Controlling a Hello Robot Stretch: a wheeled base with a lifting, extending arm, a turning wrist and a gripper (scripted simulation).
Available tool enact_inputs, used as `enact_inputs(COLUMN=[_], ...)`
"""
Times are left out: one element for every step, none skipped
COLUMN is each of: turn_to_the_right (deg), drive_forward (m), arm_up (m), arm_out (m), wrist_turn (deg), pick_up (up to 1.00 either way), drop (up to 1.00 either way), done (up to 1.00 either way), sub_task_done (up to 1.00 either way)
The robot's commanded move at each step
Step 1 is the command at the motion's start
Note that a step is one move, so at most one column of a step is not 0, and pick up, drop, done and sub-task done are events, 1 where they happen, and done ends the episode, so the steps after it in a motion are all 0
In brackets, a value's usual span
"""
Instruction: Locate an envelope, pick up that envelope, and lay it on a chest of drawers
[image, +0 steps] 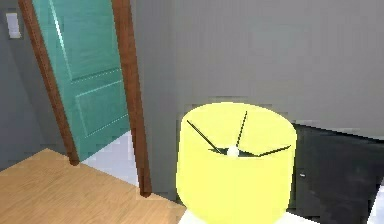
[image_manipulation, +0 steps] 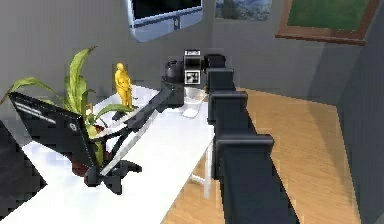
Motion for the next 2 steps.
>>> enact_inputs(turn_to_the_right=[0.0,0.0], drive_forward=[0.0,0.0], arm_up=[0.0,0.0], arm_out=[0.0,-0.3], wrist_turn=[-9.0,0.0], pick_up=[0.0,0.0], drop=[0.0,0.0], done=[0.0,0.0], sub_task_done=[0.0,0.0])
